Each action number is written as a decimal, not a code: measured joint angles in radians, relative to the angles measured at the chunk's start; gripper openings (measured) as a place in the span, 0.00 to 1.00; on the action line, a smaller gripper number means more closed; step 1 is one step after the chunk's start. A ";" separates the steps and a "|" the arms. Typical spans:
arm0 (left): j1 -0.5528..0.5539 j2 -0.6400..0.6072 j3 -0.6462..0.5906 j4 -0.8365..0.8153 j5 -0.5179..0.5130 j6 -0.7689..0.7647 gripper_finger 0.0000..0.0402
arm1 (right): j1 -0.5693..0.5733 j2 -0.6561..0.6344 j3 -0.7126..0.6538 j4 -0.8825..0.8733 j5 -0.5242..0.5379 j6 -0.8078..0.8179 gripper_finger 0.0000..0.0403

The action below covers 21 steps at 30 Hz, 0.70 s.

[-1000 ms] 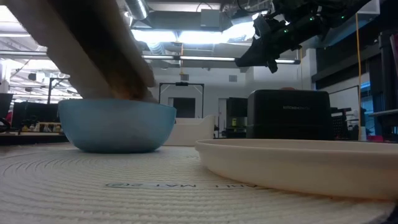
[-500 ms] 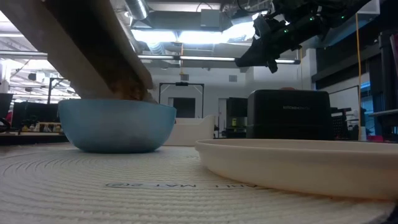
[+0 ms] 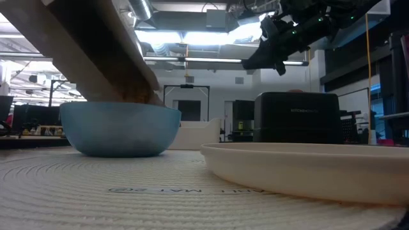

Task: Arrange a breakfast setting
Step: Pour the cereal from the cereal box into the blue bowl

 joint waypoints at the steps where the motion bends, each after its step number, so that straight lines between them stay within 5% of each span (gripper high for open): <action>1: 0.000 0.000 0.000 0.000 0.000 0.000 0.11 | 0.000 0.000 0.000 -0.004 0.000 0.000 0.06; 21: 0.000 0.001 0.000 0.000 -0.003 -0.045 0.11 | 0.000 0.000 -0.004 -0.041 0.000 0.000 0.06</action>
